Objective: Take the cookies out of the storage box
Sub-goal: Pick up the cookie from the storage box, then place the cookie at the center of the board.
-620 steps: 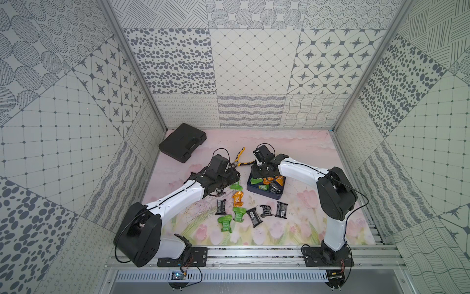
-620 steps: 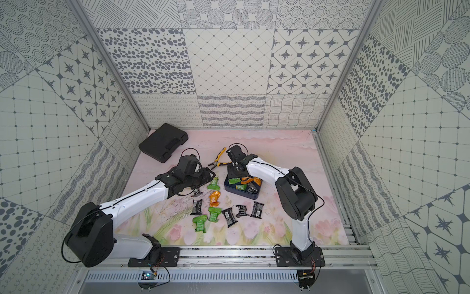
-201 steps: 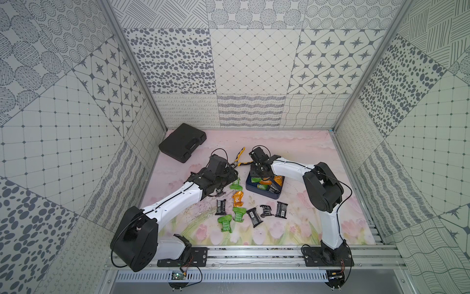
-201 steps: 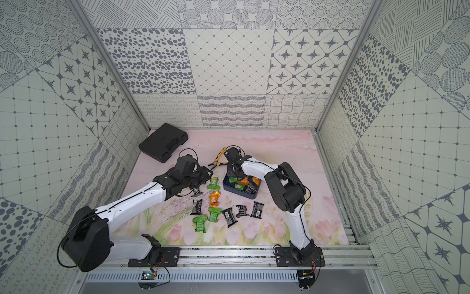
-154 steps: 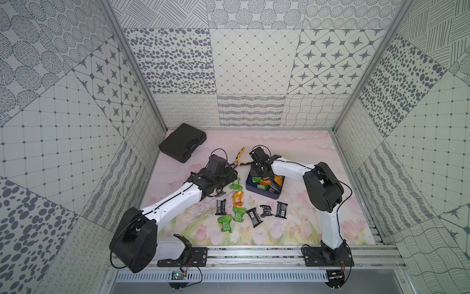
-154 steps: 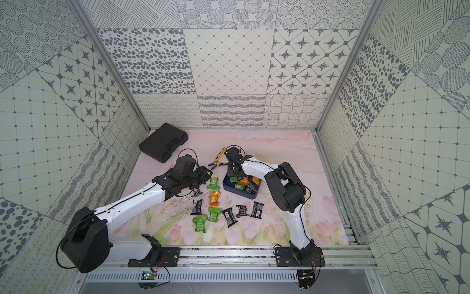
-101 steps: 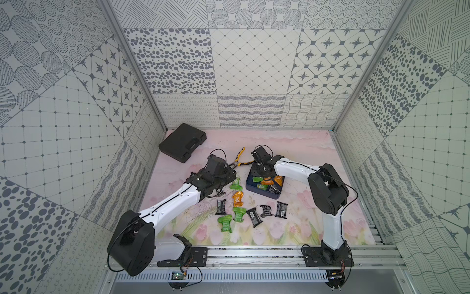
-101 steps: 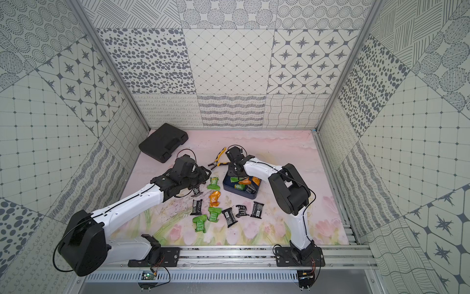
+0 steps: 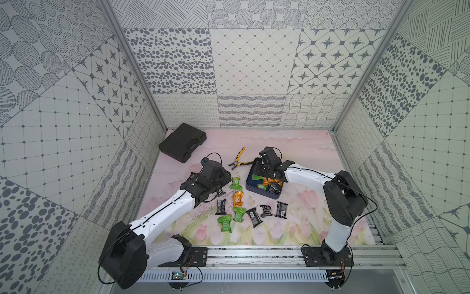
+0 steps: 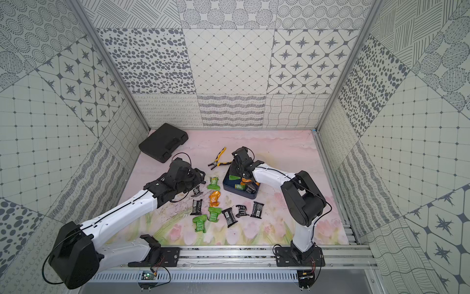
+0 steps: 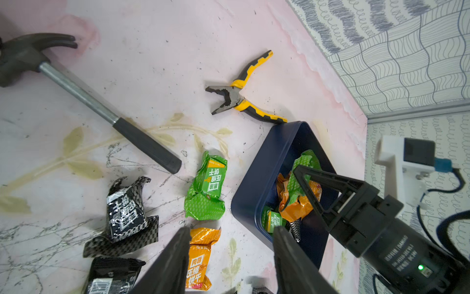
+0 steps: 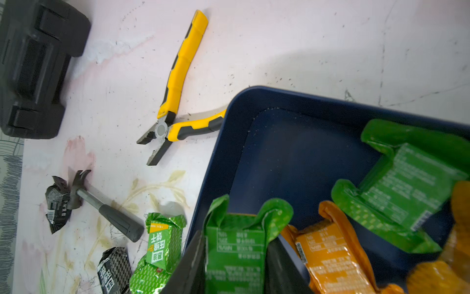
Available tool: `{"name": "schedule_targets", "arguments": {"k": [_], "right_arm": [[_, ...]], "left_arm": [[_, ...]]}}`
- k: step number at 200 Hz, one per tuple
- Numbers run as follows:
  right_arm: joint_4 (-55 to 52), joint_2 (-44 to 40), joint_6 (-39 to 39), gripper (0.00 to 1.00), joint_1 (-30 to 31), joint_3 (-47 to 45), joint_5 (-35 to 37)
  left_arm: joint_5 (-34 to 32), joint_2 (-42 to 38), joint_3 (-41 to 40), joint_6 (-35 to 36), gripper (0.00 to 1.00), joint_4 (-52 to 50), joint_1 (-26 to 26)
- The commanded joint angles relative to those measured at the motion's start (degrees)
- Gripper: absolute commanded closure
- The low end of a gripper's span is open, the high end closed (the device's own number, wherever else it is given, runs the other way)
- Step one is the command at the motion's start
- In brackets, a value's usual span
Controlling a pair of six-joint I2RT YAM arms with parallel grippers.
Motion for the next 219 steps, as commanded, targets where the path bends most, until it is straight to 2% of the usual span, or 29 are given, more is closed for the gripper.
{"name": "schedule_targets", "arguments": {"k": [1, 46, 115, 154, 219], "right_arm": [[5.2, -4.7, -2.2, 0.73, 0.2, -0.6, -1.4], [-0.6, -8.5, -10.2, 0.73, 5.8, -0.5, -2.9], [-9.8, -9.7, -16.4, 0.73, 18.3, -4.0, 1.7], [-11.2, -6.9, -16.8, 0.72, 18.8, -6.4, 3.0], [-11.8, -0.1, -18.0, 0.71, 18.2, -3.2, 6.1]], "left_arm": [[-6.9, -3.3, -1.4, -4.0, 0.46, -3.6, 0.0], [-11.9, -9.0, -4.7, -7.4, 0.48, -6.6, 0.9], [-12.2, -13.1, -8.0, -8.7, 0.48, -7.8, 2.0], [-11.5, -13.7, -8.4, -7.6, 0.48, -7.4, 2.1], [-9.7, -13.4, -8.4, -6.8, 0.48, -6.4, 2.1]]}}
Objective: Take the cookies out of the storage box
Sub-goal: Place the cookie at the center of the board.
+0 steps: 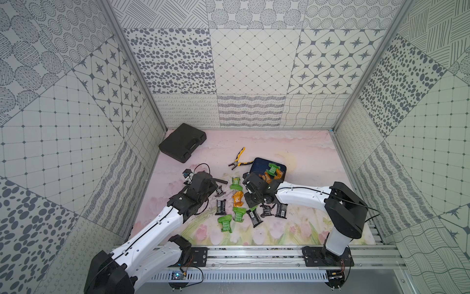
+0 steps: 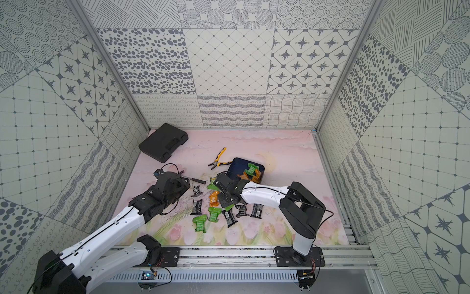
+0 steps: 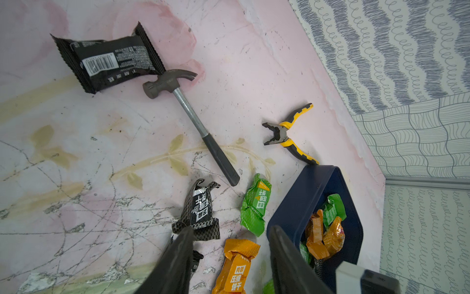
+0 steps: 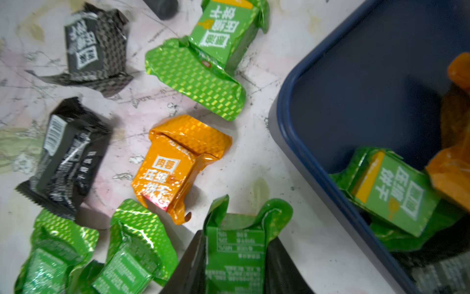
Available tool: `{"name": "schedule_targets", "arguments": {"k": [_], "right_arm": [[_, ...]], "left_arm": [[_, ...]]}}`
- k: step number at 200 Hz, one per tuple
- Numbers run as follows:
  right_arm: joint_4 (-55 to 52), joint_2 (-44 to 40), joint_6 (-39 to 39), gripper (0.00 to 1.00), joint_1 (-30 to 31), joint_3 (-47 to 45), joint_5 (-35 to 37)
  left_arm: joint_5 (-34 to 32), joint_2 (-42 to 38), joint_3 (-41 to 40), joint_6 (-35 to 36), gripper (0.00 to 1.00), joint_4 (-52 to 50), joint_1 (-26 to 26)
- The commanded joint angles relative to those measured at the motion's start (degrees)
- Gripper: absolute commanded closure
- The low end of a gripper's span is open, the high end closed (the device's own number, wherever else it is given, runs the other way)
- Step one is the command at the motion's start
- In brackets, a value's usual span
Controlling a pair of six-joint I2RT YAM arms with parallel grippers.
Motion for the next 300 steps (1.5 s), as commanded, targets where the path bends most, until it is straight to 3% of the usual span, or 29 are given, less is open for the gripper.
{"name": "schedule_targets", "arguments": {"k": [1, 44, 92, 149, 185, 227, 300], "right_arm": [[0.5, 2.2, -1.2, 0.71, -0.4, 2.3, 2.5], [0.5, 5.7, -1.9, 0.66, -1.2, 4.7, 3.2], [0.5, 5.4, -2.3, 0.47, -1.2, 5.2, 2.2], [-0.5, -4.8, 0.1, 0.41, -1.6, 4.7, -0.4], [-3.5, -12.5, 1.2, 0.41, -6.0, 3.6, 0.0], [-7.0, -19.9, -0.5, 0.41, -14.9, 0.1, -0.3], [-10.6, -29.2, -0.1, 0.41, -27.2, -6.4, 1.6]], "left_arm": [[0.7, 0.0, 0.0, 0.6, 0.48, -0.6, 0.2], [1.8, 1.0, 0.9, 2.2, 0.48, 0.3, 0.2], [3.5, 2.6, 2.3, 4.7, 0.47, 1.4, 0.2], [8.6, 5.5, 5.9, 13.4, 0.46, 5.1, 0.2], [14.6, 10.4, 11.8, 19.3, 0.43, 5.6, 0.0], [14.5, 18.3, 19.6, 20.6, 0.40, 4.4, -5.9], [13.4, 40.4, 42.1, 9.4, 0.33, -8.7, -17.7]]}}
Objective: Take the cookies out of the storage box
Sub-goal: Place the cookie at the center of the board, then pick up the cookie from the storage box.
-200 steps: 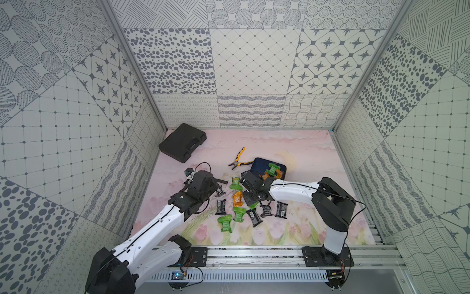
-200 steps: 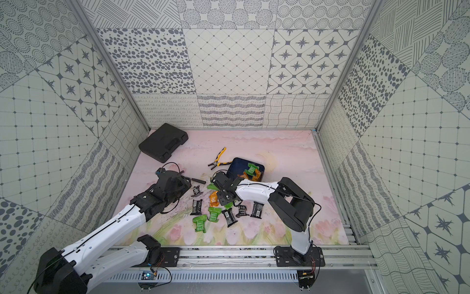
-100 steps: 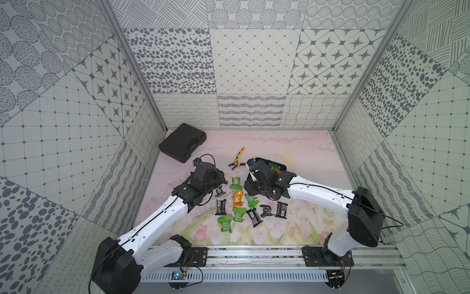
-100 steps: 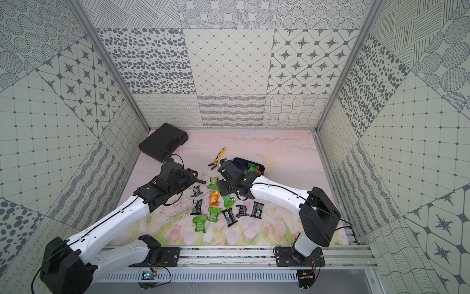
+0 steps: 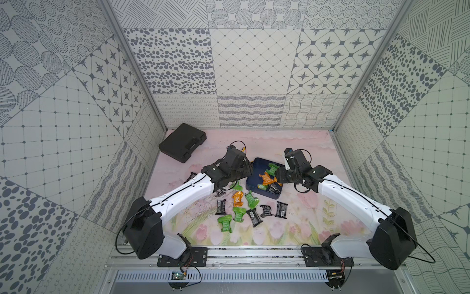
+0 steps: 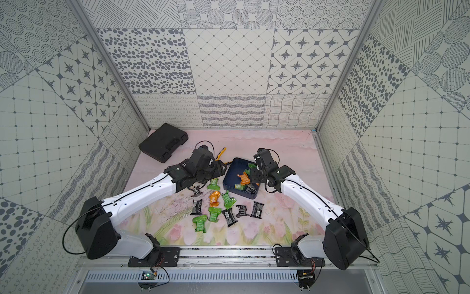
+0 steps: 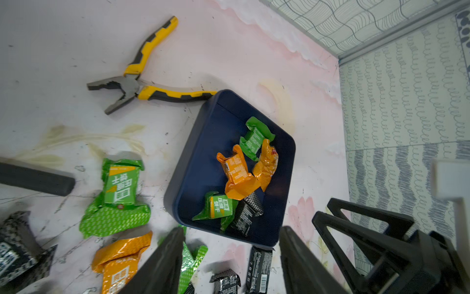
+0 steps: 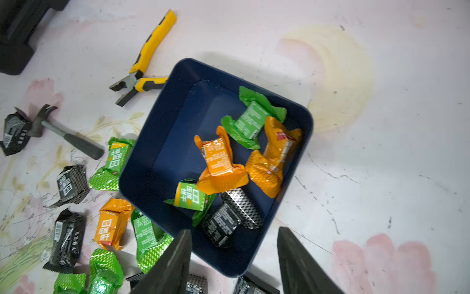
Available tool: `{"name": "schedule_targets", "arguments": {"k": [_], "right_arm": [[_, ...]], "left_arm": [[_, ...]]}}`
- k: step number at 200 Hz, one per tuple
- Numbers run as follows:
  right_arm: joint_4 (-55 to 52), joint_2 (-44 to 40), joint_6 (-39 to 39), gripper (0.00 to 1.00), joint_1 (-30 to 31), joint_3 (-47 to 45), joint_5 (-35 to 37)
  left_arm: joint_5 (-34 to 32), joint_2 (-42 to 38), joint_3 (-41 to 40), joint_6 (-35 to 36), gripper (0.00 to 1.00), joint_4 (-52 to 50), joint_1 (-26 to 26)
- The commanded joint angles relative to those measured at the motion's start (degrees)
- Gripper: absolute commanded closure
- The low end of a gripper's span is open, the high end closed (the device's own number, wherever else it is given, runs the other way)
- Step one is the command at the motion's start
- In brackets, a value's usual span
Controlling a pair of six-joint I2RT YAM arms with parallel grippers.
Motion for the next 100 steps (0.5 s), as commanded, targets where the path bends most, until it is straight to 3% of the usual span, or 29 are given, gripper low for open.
{"name": "schedule_targets", "arguments": {"k": [1, 38, 100], "right_arm": [[-1.0, -3.7, 0.2, 0.41, -2.5, -2.0, 1.3], [-1.3, -7.8, 2.2, 0.41, -5.7, -5.9, 1.5], [-1.3, -11.1, 3.5, 0.42, -7.6, -10.2, 1.4]], "left_arm": [[0.8, 8.8, 10.2, -5.3, 0.33, -8.9, -4.1], [-2.8, 18.4, 22.3, -9.8, 0.29, -17.9, -7.8], [-6.5, 31.7, 38.9, -15.1, 0.27, -32.4, -9.5]]}}
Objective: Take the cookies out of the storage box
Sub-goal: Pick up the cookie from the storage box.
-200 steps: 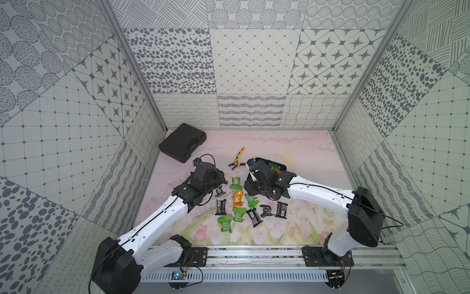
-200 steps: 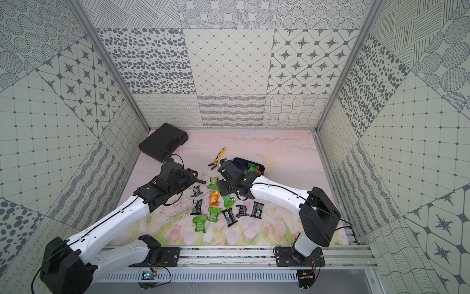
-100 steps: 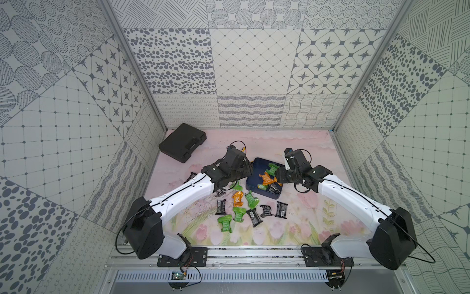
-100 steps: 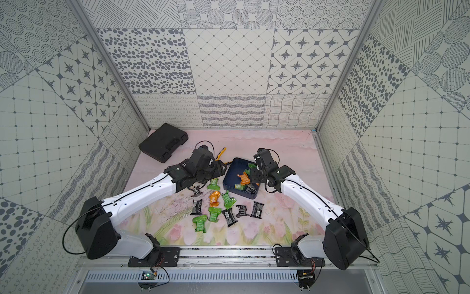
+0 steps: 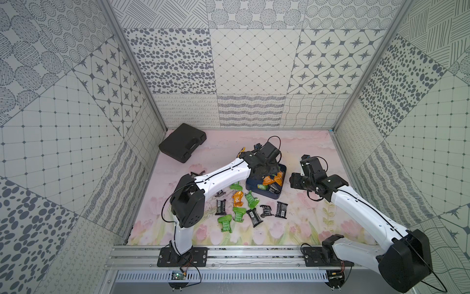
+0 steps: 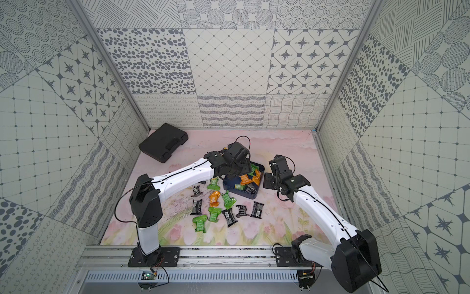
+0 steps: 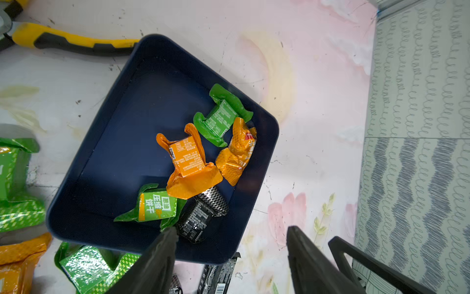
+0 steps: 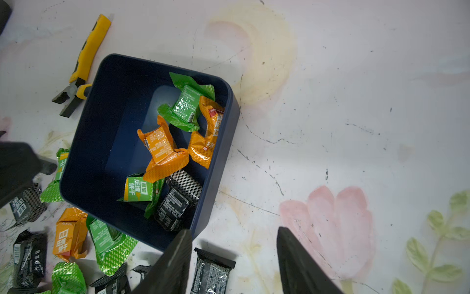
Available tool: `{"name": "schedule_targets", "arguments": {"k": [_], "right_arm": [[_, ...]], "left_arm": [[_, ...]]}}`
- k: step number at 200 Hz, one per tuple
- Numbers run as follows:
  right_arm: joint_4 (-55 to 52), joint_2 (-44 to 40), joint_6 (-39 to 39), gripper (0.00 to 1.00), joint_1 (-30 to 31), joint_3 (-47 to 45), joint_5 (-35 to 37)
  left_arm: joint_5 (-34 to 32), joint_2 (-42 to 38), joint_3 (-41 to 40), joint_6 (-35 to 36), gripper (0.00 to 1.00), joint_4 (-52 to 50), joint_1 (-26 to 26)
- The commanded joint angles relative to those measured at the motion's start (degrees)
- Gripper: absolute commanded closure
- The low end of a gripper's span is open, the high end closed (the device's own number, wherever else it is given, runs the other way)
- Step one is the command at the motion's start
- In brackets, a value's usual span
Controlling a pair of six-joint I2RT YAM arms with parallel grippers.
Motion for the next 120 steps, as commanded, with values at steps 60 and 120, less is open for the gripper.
{"name": "schedule_targets", "arguments": {"k": [60, 120], "right_arm": [[0.8, -2.3, 1.5, 0.42, -1.4, -2.5, 0.0], [0.8, -2.2, 1.9, 0.42, -1.7, -3.6, -0.5]], "left_arm": [[-3.6, 15.6, 17.1, -6.4, 0.28, -19.9, -1.0], [-5.0, 21.9, 22.2, -7.8, 0.29, -25.6, -0.9]]}}
